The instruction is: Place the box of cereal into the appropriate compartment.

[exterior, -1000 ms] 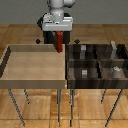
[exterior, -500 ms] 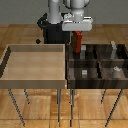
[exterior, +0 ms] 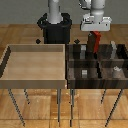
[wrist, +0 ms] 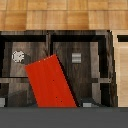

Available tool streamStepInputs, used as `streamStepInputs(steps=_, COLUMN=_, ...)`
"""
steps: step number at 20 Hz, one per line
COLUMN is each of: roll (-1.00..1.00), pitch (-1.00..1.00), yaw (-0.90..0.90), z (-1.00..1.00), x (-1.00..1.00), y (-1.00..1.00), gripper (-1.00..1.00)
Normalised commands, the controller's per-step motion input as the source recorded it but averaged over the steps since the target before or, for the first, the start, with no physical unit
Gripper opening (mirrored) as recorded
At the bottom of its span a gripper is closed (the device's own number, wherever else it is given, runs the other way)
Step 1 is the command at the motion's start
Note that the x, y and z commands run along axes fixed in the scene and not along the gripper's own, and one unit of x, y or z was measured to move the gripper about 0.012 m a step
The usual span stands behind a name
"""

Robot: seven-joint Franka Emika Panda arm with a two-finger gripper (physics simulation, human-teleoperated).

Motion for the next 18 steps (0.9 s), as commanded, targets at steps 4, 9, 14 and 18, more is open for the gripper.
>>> streamStepInputs(steps=4, roll=0.0, pitch=0.0, yaw=0.0, z=0.0, x=0.0, y=1.0, gripper=-1.0)
streamStepInputs(steps=9, roll=0.0, pitch=0.0, yaw=0.0, z=0.0, x=0.0, y=1.0, gripper=-1.0)
streamStepInputs(steps=14, roll=0.0, pitch=0.0, yaw=0.0, z=0.0, x=-0.44, y=0.4, gripper=-1.0)
streamStepInputs(steps=18, roll=0.0, pitch=0.0, yaw=0.0, z=0.0, x=-1.0, y=0.0, gripper=-1.0)
